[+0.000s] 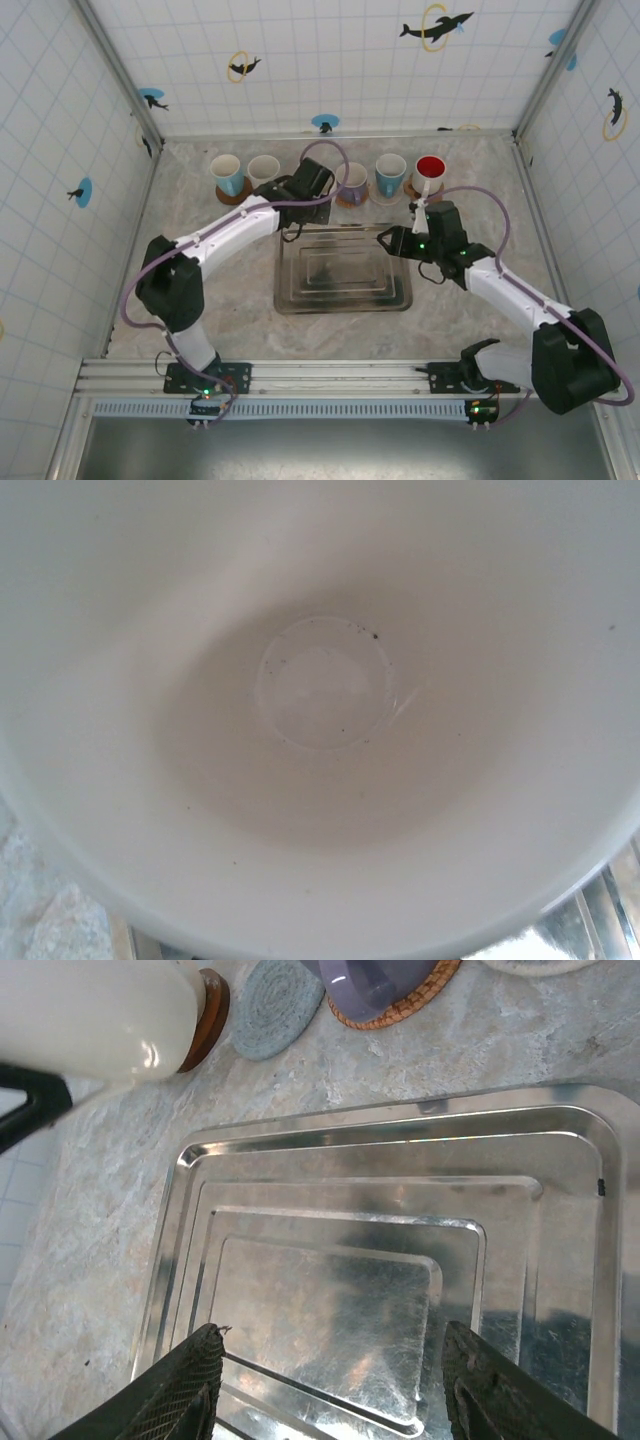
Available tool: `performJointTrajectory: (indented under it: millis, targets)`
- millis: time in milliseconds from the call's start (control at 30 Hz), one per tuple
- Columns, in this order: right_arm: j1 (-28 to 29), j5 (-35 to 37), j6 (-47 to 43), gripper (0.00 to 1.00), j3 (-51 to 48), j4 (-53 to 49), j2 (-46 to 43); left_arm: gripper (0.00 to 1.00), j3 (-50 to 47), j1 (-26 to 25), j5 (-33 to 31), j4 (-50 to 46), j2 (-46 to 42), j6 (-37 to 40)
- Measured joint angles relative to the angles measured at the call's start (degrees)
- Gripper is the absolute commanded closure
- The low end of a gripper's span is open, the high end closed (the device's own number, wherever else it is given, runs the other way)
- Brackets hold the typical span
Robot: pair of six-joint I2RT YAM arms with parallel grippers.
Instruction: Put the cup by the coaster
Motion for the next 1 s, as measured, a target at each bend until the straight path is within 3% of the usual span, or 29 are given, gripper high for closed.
performJointTrajectory:
  millis: [600, 1000]
  targets:
    - [-2.0, -2.3, -2.3, 0.4, 0.0, -5.7, -1.9, 1.0, 13.2, 6.1, 0.2, -3.0, 13.7, 5.1]
    - [-3.1, -3.6, -2.4, 0.4, -0.3, -5.7, -0.5, 1.0, 15.0, 9.3, 2.6, -3.0, 17.7, 6.2]
